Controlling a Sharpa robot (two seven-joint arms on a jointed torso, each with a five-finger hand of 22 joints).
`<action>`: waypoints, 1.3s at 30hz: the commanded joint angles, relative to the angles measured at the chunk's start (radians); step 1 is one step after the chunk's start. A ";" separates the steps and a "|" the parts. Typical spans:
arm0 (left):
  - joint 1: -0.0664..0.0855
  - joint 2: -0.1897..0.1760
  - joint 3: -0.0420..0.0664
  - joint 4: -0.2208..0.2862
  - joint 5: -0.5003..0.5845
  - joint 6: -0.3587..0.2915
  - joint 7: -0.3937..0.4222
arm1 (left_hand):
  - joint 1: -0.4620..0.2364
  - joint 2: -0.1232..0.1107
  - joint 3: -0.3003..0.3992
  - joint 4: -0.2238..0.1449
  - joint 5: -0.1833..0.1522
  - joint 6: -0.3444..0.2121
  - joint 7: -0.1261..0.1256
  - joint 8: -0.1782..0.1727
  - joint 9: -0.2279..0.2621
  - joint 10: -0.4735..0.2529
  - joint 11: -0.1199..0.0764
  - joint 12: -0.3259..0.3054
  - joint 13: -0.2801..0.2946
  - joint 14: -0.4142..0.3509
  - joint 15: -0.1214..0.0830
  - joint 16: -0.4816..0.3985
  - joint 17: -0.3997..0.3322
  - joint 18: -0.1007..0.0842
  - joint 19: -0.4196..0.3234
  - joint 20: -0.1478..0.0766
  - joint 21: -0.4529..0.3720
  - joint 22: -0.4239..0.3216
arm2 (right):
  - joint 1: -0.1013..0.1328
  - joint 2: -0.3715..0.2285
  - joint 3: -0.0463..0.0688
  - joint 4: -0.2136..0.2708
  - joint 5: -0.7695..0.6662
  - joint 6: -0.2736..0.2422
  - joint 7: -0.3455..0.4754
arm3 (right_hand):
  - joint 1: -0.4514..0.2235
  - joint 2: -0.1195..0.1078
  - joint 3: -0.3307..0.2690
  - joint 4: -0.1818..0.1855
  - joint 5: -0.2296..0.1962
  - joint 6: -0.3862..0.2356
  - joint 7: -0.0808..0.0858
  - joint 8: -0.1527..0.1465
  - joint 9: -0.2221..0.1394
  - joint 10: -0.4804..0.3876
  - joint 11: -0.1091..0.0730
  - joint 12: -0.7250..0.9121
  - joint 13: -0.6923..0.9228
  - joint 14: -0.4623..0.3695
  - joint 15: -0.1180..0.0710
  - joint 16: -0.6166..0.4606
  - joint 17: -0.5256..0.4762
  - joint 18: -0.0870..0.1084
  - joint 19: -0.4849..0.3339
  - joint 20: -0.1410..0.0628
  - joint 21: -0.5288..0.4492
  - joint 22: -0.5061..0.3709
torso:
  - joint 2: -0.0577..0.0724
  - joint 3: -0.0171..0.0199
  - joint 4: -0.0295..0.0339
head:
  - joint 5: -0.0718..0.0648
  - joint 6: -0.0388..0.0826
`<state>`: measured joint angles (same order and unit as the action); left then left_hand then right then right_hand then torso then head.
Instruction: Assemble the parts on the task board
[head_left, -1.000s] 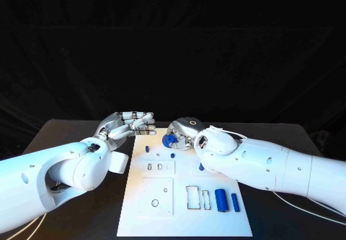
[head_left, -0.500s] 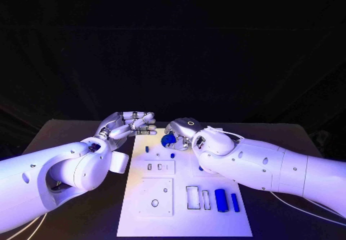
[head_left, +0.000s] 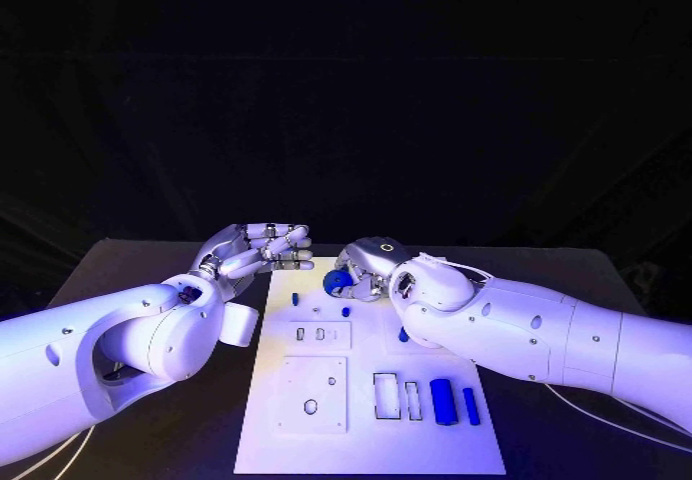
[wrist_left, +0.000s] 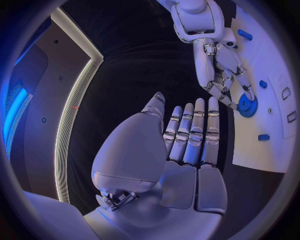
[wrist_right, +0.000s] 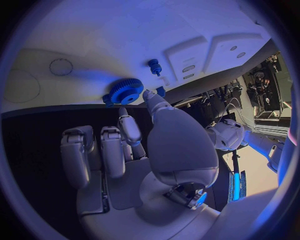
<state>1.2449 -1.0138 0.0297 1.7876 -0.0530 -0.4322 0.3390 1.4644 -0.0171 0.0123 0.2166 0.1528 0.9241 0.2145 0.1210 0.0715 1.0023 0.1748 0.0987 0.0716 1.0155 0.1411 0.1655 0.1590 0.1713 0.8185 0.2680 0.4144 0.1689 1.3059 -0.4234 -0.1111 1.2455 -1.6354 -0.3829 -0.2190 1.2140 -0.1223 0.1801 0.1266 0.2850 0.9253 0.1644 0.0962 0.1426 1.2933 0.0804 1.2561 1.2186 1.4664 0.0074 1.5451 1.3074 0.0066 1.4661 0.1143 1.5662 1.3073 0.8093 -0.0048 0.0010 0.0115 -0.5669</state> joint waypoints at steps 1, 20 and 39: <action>0.002 0.000 0.001 0.002 0.002 0.015 0.003 | 0.011 0.001 0.001 -0.006 0.004 -0.005 0.003 -0.003 -0.001 -0.004 0.001 -0.004 -0.001 -0.005 -0.001 -0.005 0.002 0.011 -0.003 0.000 0.005 0.001 | -0.001 -0.007 0.000 0.003 0.016 0.048 -0.007 | -0.011 0.003 -0.002 0.011 0.010 0.011 -0.001 0.005 0.002 0.009 -0.001 0.009 0.006 0.092 0.001 0.001 0.212 -0.006 0.104 0.004 0.004 0.263 | 0.000 0.0004 -0.0008 | 0.002 0.000; 0.002 -0.004 0.001 -0.001 0.002 0.013 0.003 | 0.012 0.002 0.001 -0.007 0.003 -0.005 0.004 -0.004 -0.001 -0.004 0.001 -0.005 -0.001 -0.006 -0.001 -0.006 0.002 0.011 -0.004 0.000 0.006 0.002 | 0.000 -0.039 -0.001 0.016 0.043 0.047 -0.019 | -0.039 0.020 -0.022 0.052 0.054 0.014 -0.002 -0.007 0.002 0.016 -0.001 0.021 0.018 0.093 0.000 0.002 0.215 -0.007 0.105 0.002 0.005 0.263 | 0.000 0.0006 -0.0001 | 0.001 -0.001; 0.002 -0.003 0.000 -0.017 0.002 0.019 0.009 | 0.012 0.002 0.001 -0.008 0.003 -0.006 0.004 -0.005 -0.001 -0.005 0.001 -0.005 -0.001 -0.006 -0.001 -0.007 0.002 0.011 -0.005 0.000 0.006 0.002 | 0.052 -0.406 0.005 0.213 0.407 0.040 0.299 | 0.106 -0.010 0.007 -0.037 0.028 0.040 -0.007 -0.009 0.007 0.003 -0.009 0.010 0.008 0.089 -0.007 -0.005 0.201 0.003 0.079 -0.005 -0.022 0.237 | -0.019 0.0014 -0.0184 | -0.010 0.009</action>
<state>1.2454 -1.0199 0.0291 1.7718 -0.0528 -0.4316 0.3379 1.4684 -0.0132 0.0123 0.2166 0.1528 0.9241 0.2145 0.1210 0.0715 1.0023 0.1748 0.0987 0.0716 1.0155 0.1411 0.1655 0.1599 0.1712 0.8185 0.2680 0.4144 0.1695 1.3570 -0.8177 -0.1060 1.4599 -1.3620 -0.4031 -0.0519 1.3125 -0.1334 0.1864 0.0932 0.3163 0.9630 0.1552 0.0922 0.1489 1.3029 0.0706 1.2679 1.2278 1.4664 0.0073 1.5451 1.3078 0.0067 1.4661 0.1142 1.5501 1.3078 0.7972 -0.0045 -0.0109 0.0025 -0.5588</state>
